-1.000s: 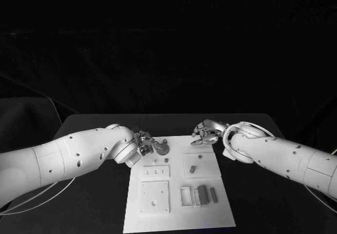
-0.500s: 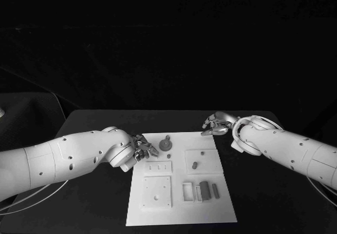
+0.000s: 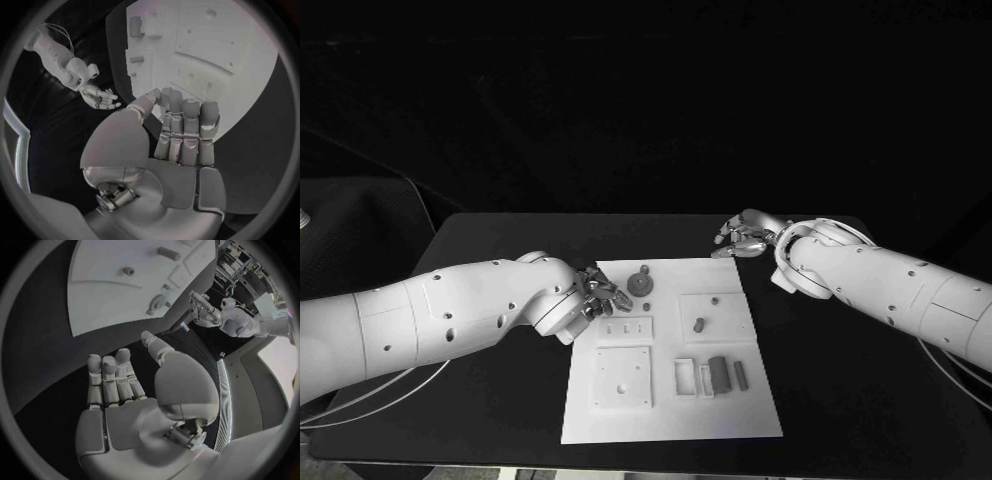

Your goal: Assemble the parts on the task board

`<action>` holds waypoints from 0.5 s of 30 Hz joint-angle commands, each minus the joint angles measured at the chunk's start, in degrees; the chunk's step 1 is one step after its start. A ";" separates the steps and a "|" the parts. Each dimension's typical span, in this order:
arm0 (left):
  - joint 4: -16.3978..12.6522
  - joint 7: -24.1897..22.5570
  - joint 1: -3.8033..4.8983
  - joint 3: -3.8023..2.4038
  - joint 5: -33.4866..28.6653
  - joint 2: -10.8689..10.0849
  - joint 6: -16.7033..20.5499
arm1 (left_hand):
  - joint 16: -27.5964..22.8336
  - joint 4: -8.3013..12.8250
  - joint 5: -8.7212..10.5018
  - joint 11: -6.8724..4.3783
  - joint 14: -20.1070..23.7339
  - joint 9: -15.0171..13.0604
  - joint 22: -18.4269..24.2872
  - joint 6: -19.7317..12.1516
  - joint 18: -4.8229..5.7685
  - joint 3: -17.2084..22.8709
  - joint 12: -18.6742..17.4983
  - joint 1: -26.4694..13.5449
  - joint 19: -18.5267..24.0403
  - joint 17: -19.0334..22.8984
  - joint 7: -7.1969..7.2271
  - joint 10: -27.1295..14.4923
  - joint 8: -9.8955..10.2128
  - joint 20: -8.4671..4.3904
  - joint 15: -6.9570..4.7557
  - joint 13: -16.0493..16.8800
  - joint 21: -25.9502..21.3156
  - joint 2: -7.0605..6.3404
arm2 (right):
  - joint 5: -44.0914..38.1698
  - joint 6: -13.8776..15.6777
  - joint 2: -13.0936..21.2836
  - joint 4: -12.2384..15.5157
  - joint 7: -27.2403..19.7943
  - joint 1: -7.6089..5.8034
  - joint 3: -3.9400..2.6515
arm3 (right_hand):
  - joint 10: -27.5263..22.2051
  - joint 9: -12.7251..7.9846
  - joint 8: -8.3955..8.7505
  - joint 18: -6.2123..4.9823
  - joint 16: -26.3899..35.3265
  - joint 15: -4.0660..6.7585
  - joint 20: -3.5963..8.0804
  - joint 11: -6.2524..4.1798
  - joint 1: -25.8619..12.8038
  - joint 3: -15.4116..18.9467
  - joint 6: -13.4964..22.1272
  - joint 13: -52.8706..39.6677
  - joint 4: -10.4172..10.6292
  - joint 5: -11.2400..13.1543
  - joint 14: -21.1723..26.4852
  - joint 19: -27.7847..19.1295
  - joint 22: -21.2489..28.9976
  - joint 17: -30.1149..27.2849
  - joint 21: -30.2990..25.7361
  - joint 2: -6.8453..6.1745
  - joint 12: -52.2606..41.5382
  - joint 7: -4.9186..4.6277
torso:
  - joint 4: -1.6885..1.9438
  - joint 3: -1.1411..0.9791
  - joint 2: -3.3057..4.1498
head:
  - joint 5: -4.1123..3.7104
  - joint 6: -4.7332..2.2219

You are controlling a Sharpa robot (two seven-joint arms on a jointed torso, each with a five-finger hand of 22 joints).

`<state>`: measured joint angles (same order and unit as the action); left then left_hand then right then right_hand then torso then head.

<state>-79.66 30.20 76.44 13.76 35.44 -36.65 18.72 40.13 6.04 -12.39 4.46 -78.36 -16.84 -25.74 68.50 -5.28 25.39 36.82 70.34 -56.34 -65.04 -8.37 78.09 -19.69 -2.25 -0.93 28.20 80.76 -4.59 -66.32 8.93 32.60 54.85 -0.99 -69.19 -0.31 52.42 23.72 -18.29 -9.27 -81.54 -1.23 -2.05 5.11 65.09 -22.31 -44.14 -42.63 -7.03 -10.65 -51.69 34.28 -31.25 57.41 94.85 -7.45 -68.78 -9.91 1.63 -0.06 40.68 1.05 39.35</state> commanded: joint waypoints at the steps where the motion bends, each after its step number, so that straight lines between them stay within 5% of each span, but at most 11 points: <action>1: 0.18 0.74 -0.13 -0.03 1.02 0.53 1.26 | 0.44 0.85 -0.43 -3.69 -1.17 -20.33 -0.11 5.18 -3.58 2.92 0.35 0.97 -0.60 -0.18 3.47 4.34 -3.46 0.00 -0.58 0.11 0.42 1.81 | 0.31 -0.26 -0.06 -0.06 -0.71 0.00 -0.01 | -0.34 0.06 -0.32 -0.01 0.16 -0.05 0.08 0.01 0.49 -0.25 -0.34 0.10 -0.05 -0.29 0.52 -0.34 0.07 -0.10 0.87 0.00 0.21 0.24 | 0.08 -0.04 0.09 | 0.06 0.26; 15: 2.79 0.71 -1.66 -0.04 4.81 2.80 0.12 | 2.10 0.60 -0.33 -4.32 -2.44 -20.57 -0.72 7.13 -3.82 4.00 1.37 -1.55 -1.97 -1.27 4.05 5.96 -3.86 -0.42 -1.18 0.73 1.89 0.50 | 0.32 -0.80 -0.22 -0.05 -0.69 0.00 -0.01 | -0.35 0.07 -0.33 -0.01 0.15 -0.06 0.08 0.02 0.60 -0.32 -0.36 0.11 -0.06 -0.33 0.53 -0.34 0.08 -0.10 0.86 0.03 0.21 0.24 | -0.07 0.01 0.24 | 0.13 1.36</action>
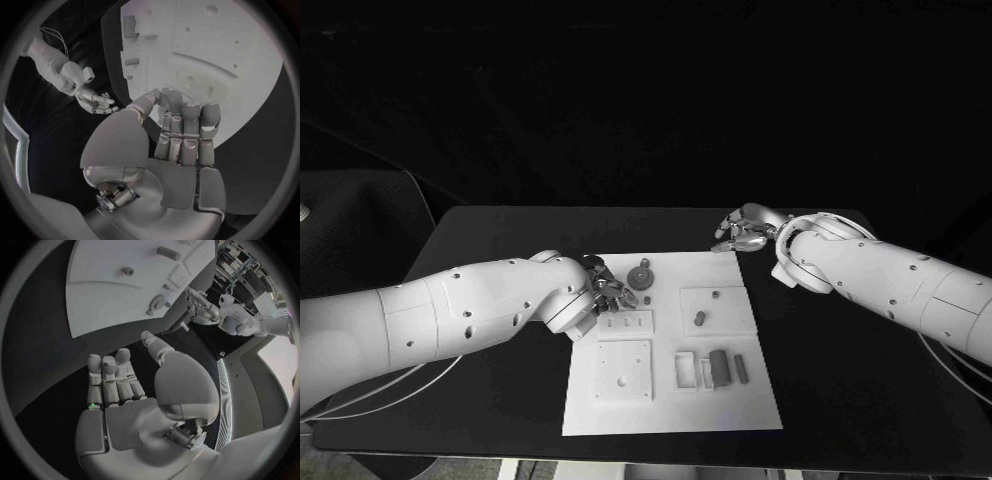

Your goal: Assemble the parts on the task board

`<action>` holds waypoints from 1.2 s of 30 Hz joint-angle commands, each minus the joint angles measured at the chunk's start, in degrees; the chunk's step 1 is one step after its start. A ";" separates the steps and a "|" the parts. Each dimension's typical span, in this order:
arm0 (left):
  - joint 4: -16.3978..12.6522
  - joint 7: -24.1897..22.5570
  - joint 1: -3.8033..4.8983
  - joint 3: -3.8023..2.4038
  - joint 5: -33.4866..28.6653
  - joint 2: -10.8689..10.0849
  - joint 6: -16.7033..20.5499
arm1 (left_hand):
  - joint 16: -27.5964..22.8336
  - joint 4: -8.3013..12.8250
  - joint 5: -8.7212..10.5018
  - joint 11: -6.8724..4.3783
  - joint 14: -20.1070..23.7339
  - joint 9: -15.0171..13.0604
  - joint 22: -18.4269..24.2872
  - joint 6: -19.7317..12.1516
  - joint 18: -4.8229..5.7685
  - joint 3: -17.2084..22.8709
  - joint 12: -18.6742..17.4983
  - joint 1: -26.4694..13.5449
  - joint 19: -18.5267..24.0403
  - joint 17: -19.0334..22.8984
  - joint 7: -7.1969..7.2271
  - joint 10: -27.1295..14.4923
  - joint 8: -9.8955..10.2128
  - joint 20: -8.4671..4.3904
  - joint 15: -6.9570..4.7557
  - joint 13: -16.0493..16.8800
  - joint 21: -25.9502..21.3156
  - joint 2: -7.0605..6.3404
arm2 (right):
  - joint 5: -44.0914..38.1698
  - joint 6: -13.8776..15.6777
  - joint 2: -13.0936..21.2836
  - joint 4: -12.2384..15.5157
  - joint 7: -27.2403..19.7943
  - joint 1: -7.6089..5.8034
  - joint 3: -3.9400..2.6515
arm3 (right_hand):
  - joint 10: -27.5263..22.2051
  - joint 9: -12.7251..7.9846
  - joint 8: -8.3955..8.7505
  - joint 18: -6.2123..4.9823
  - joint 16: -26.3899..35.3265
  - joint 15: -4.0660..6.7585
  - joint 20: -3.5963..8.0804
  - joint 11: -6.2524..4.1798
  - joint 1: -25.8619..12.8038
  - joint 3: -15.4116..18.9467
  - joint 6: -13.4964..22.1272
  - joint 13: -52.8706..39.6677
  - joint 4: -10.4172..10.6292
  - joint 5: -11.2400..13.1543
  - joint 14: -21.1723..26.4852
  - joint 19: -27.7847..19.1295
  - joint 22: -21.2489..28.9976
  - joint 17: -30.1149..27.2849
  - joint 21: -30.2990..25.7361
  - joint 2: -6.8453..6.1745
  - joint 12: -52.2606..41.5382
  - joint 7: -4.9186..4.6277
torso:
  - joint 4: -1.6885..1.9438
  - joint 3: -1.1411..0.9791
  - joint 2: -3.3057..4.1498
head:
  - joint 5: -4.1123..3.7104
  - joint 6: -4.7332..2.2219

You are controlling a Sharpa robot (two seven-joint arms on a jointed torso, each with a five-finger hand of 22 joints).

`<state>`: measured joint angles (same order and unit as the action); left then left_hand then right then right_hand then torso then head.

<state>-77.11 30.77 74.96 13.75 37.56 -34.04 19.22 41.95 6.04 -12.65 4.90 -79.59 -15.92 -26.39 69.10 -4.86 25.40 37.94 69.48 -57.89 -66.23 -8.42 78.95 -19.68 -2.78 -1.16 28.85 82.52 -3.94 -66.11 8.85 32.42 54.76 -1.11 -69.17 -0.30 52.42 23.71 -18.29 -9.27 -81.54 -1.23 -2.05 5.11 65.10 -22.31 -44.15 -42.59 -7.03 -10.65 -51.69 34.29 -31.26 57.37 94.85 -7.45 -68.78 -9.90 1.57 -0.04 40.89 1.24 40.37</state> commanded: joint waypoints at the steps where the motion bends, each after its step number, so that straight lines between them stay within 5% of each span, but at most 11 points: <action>1: 0.28 0.07 -0.26 -0.04 3.59 0.18 -0.39 | 0.39 0.60 -0.07 -4.81 -1.28 -21.52 -0.12 6.65 -4.26 4.05 0.32 -0.81 -0.51 -0.14 4.14 5.20 -3.90 0.08 -1.00 0.12 0.22 -0.20 | 0.11 -0.71 -0.03 0.06 -0.58 -0.01 -0.02 | -0.36 0.07 -0.33 -0.02 0.15 -0.05 0.08 0.02 0.60 -0.32 -0.36 0.06 -0.07 -0.33 0.53 -0.34 0.09 -0.06 0.86 0.03 0.21 0.22 | 0.00 0.01 0.04 | -0.04 0.41; 10: 0.14 0.02 -0.56 -0.04 9.26 -0.05 -2.27 | 1.77 0.60 -0.02 -5.37 -2.16 -21.84 -0.67 8.05 -4.52 4.50 1.32 -2.20 -1.59 -0.98 4.63 6.44 -4.63 -0.28 -1.49 0.73 1.45 -0.83 | 0.11 -1.04 -0.02 0.17 -0.56 -0.01 -0.02 | -0.36 0.08 -0.34 -0.01 0.15 -0.06 0.08 0.02 0.65 -0.35 -0.37 0.07 -0.07 -0.34 0.54 -0.34 0.10 -0.06 0.85 0.05 0.21 0.22 | 0.06 -0.02 0.00 | -0.08 0.78; 36: 0.63 0.83 -1.65 -0.04 11.29 0.41 -6.19 | 3.24 0.43 -0.08 -5.88 -2.96 -22.20 -1.23 9.26 -4.76 4.82 2.39 -3.47 -2.59 -1.84 5.09 7.47 -5.42 -0.61 -1.96 1.39 2.69 -1.26 | 0.11 -1.46 -0.22 0.31 -0.57 -0.01 -0.02 | -0.38 0.08 -0.36 0.00 0.15 -0.08 0.07 0.04 0.71 -0.41 -0.40 0.08 -0.04 -0.37 0.56 -0.34 0.11 -0.07 0.84 0.10 0.20 0.21 | -0.02 -0.06 0.07 | -0.21 1.38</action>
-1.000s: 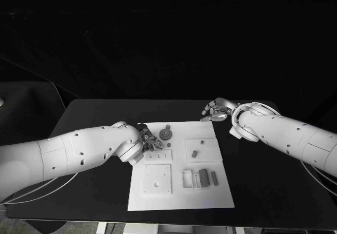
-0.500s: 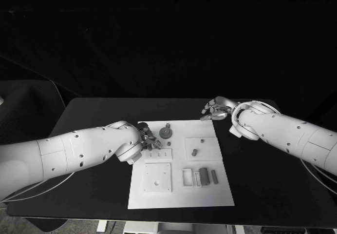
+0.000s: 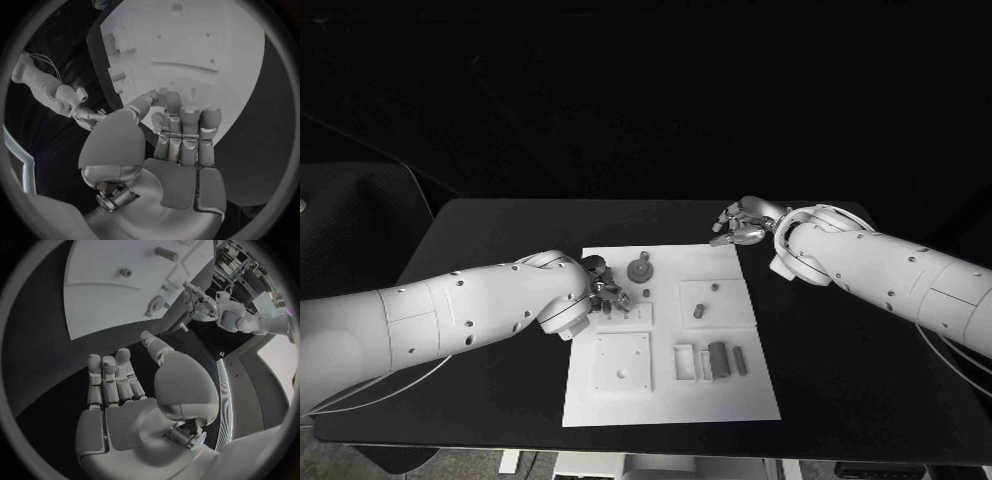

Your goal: Assemble the parts on the task board

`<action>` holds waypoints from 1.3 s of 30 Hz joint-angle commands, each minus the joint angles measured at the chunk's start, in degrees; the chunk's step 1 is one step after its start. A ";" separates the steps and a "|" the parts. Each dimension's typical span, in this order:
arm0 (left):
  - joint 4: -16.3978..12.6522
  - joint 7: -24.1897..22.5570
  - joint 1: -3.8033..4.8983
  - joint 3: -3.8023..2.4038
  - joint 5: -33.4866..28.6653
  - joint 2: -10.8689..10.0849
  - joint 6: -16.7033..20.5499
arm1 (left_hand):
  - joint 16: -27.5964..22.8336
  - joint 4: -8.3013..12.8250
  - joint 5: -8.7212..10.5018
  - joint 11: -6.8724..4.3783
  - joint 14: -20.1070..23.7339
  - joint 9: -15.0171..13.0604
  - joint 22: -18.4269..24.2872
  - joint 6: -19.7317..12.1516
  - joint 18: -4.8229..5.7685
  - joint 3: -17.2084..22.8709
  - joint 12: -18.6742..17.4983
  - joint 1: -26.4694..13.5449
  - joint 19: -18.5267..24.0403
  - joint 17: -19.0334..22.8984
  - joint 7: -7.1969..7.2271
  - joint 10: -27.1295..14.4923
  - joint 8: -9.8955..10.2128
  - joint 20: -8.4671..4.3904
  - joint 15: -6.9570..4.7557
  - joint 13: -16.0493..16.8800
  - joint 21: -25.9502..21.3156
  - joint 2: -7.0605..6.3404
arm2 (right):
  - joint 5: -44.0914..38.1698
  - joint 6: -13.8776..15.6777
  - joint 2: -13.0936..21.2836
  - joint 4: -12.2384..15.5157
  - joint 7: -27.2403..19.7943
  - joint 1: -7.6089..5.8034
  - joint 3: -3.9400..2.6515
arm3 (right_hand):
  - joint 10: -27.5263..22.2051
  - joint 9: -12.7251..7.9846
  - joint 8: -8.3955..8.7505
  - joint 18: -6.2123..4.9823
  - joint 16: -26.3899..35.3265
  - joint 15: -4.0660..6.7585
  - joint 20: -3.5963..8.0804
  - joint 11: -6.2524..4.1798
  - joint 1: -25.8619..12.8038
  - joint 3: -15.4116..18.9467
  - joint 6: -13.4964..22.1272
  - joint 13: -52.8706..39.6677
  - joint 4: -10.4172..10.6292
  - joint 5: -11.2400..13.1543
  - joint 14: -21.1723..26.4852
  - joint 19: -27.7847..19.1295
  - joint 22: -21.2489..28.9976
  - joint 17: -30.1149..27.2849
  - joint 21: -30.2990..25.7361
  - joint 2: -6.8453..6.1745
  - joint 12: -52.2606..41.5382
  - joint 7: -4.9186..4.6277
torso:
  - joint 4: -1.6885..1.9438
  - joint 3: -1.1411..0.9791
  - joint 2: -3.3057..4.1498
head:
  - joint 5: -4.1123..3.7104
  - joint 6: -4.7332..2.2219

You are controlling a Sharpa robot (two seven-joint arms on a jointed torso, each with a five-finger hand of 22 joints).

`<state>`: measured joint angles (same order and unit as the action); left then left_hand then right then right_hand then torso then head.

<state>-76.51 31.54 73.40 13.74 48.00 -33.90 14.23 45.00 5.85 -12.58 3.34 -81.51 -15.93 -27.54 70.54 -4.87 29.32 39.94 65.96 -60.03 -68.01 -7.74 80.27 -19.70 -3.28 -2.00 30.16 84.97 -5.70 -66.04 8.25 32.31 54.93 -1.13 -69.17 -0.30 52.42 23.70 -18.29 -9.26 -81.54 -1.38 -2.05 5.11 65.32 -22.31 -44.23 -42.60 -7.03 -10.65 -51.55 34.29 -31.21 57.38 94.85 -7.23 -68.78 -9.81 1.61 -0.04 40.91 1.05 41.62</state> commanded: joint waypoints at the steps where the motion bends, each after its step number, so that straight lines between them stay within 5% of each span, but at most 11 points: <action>1: 0.14 -0.01 -0.17 -0.03 1.06 0.32 -1.09 | 0.20 0.63 -0.15 -4.32 -1.03 -22.19 -0.08 7.83 -4.75 0.91 0.40 0.04 -0.46 -0.07 4.41 6.15 -5.42 -0.11 -1.12 0.09 0.25 0.51 | 0.04 -0.88 -0.14 0.13 -0.55 -0.01 -0.02 | -0.38 0.09 -0.36 -0.01 0.15 0.07 0.07 0.04 0.49 -0.41 -0.31 0.10 -0.04 -0.37 0.41 -0.34 0.07 -0.08 0.84 -0.12 0.20 0.12 | -0.08 -0.07 0.06 | -0.03 0.15; 39: 2.61 -0.04 -1.32 -0.04 2.23 1.82 -2.59 | 0.60 0.54 -0.04 -4.43 -1.17 -22.29 -0.23 8.09 -4.80 0.97 0.69 -0.36 -0.67 -0.31 4.50 6.35 -5.62 -0.18 -1.23 0.27 0.57 0.53 | 0.04 -1.37 -0.32 1.11 -0.43 -0.01 -0.02 | -0.39 0.10 -0.38 0.02 0.15 0.05 0.05 0.06 0.51 -0.46 -0.34 0.12 0.04 -0.39 0.43 -0.34 0.09 -0.10 0.82 -0.03 0.19 0.12 | 0.01 -0.10 0.02 | -0.39 1.11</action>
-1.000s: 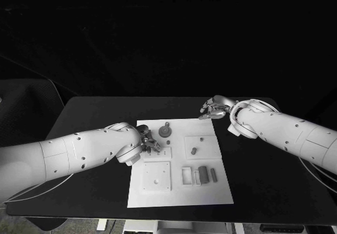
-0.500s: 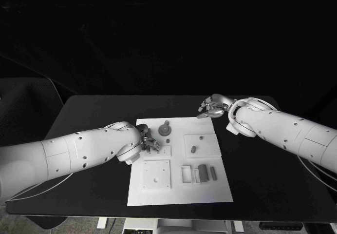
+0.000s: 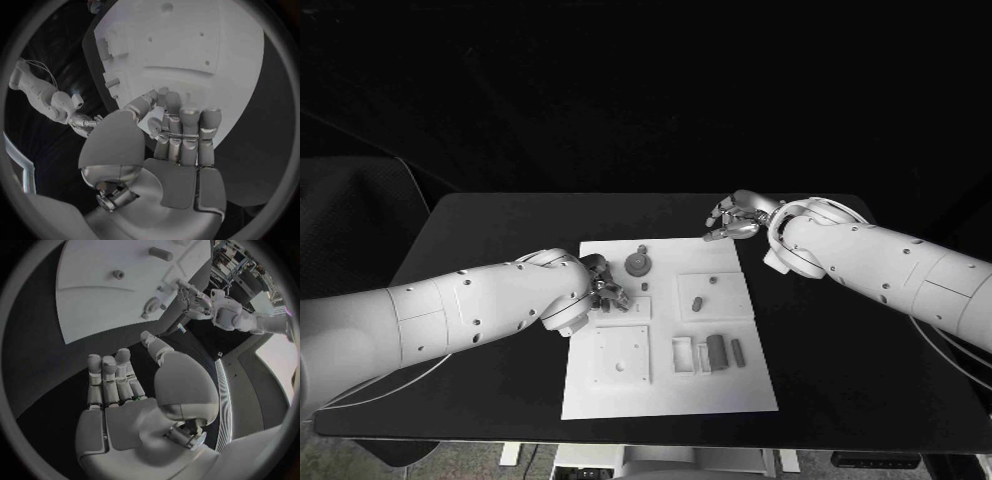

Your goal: Assemble the parts on the task board

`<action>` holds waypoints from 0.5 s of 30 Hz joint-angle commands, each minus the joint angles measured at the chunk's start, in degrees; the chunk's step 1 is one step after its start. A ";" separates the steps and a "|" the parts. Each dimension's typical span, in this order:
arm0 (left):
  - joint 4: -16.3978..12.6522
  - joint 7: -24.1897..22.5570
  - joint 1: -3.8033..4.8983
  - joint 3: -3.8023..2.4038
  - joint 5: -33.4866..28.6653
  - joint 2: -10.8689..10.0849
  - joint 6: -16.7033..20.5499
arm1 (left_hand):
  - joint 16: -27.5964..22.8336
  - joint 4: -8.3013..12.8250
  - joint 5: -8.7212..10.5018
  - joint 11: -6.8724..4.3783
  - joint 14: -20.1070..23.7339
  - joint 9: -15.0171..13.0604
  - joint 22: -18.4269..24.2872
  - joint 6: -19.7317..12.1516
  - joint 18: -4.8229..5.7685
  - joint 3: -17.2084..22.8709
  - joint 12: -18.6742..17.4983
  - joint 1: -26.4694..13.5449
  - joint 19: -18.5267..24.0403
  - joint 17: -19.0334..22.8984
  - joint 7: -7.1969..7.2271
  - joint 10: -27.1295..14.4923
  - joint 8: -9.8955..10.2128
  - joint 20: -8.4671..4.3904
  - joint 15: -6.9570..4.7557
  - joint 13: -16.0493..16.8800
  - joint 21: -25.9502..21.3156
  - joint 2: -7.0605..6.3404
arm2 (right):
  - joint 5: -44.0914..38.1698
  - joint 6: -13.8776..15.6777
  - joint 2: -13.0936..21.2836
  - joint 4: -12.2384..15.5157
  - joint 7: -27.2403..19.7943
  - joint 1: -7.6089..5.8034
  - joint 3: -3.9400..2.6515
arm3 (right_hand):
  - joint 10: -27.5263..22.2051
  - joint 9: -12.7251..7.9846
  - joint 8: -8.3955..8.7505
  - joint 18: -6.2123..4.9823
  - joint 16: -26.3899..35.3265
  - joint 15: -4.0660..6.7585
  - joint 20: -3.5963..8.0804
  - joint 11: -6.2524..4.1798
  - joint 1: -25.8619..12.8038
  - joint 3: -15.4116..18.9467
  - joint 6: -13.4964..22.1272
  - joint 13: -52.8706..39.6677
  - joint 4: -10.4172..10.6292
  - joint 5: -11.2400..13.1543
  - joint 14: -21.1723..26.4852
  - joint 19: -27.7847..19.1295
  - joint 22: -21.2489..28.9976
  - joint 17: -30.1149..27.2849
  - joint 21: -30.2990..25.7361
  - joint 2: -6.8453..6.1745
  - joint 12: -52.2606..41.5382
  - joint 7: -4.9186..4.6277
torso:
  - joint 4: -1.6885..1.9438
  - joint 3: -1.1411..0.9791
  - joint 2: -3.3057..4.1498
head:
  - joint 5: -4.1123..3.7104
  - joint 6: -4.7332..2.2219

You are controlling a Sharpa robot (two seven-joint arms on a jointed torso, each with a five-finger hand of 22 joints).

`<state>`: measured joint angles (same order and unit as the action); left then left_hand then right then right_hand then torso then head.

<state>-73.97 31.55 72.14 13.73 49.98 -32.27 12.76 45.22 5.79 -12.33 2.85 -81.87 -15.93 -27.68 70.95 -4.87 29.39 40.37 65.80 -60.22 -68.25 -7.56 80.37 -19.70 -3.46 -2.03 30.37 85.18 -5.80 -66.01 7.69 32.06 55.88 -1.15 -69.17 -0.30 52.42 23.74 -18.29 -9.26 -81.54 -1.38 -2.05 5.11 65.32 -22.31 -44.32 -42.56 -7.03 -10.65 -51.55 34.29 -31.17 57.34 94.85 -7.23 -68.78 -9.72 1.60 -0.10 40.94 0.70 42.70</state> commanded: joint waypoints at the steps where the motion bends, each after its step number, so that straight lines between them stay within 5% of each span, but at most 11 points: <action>1: 0.13 -0.04 -0.08 -0.03 0.27 0.21 -1.10 | 0.38 0.59 -0.29 -3.95 -0.82 -22.29 -0.09 7.69 -4.80 0.89 0.26 -0.21 -0.48 -0.07 4.34 6.26 -5.62 0.00 -1.21 0.07 0.37 0.63 | 0.01 -0.79 -0.06 0.20 -0.41 -0.01 -0.02 | -0.39 0.05 -0.38 0.02 0.15 0.05 0.05 0.06 0.51 -0.46 -0.26 0.08 0.04 -0.39 0.44 -0.34 0.06 -0.05 0.82 -0.03 0.19 0.03 | 0.01 -0.02 0.00 | -0.06 0.03; 15: 0.72 -0.13 -0.39 -0.03 0.27 0.64 -1.13 | 0.47 0.57 -0.25 -3.97 -0.84 -22.31 -0.13 7.73 -4.81 0.89 0.32 -0.34 -0.53 -0.13 4.35 6.29 -5.66 -0.02 -1.23 0.11 0.44 0.60 | 0.01 -0.93 -0.01 0.46 -0.40 -0.01 -0.02 | -0.39 0.05 -0.39 0.03 0.15 0.04 0.05 0.07 0.50 -0.47 -0.26 0.08 0.07 -0.39 0.44 -0.34 0.06 -0.06 0.81 -0.02 0.18 0.03 | 0.00 -0.02 0.00 | -0.21 0.12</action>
<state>-73.25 31.54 71.93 13.66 50.04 -31.80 12.56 45.45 5.85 -12.42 3.07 -81.98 -15.93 -27.73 71.06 -4.87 29.48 40.37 65.54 -60.21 -68.31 -7.55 80.14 -19.72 -3.45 -1.90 30.42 85.40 -5.57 -66.01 7.58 32.09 56.19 -1.13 -69.17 -0.30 52.43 23.73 -18.29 -9.25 -81.54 -1.38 -2.05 5.11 65.32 -22.47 -44.33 -42.57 -6.88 -10.65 -51.55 34.29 -31.17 57.34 94.85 -7.23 -68.78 -9.71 1.60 -0.13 40.94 0.51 42.77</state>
